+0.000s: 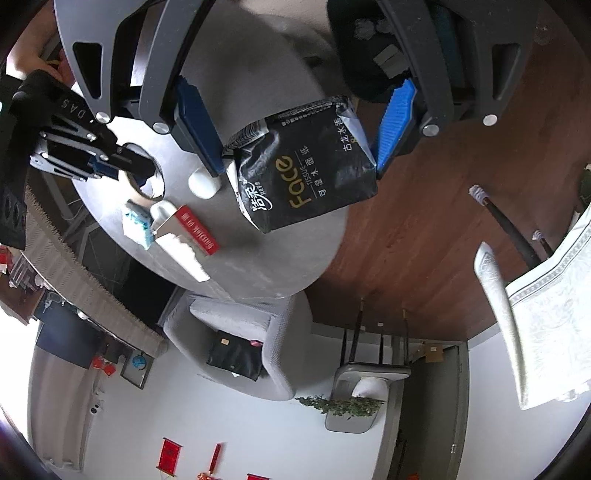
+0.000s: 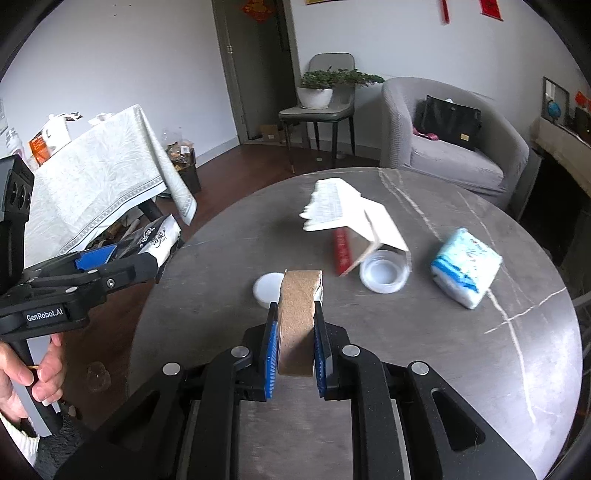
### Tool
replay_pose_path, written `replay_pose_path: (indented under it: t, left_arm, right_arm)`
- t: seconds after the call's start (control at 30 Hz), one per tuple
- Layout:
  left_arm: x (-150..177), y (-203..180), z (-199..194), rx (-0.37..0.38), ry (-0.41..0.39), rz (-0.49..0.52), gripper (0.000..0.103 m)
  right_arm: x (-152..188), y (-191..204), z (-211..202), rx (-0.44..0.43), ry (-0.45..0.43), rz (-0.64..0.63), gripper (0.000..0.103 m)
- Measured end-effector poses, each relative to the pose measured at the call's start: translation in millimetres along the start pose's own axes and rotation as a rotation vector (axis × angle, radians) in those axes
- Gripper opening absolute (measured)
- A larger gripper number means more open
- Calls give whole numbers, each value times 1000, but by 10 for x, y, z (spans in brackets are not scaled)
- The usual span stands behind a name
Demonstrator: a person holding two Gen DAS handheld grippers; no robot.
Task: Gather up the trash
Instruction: 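Grasp the black Face tissue pack with the left gripper while the right holds the tape core, then carry the Face pack and tape core over the green bin and open both grippers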
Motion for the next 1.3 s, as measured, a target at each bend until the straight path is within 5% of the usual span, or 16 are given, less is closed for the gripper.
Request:
replay_pose_path:
  t: [0.47,1.3]
  left_arm:
    - [374,541,-197,-70,55,-5,81]
    - [1222,1368,243,-110,342,-64,81]
  right_arm:
    - [39,606,12,-60,-22,-37,17]
    - [-3,1656,395,-181,16,-146,17]
Point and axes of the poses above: each gripper's, at about its wrist camera, not at the fingertips, and z roughly the way its jaws point, y to its left, x to its underside, the point moved 5 cm from there along z, roughly the way its jaws point, and after that the axes turned 1 degree about z, right-handed, at the moved point
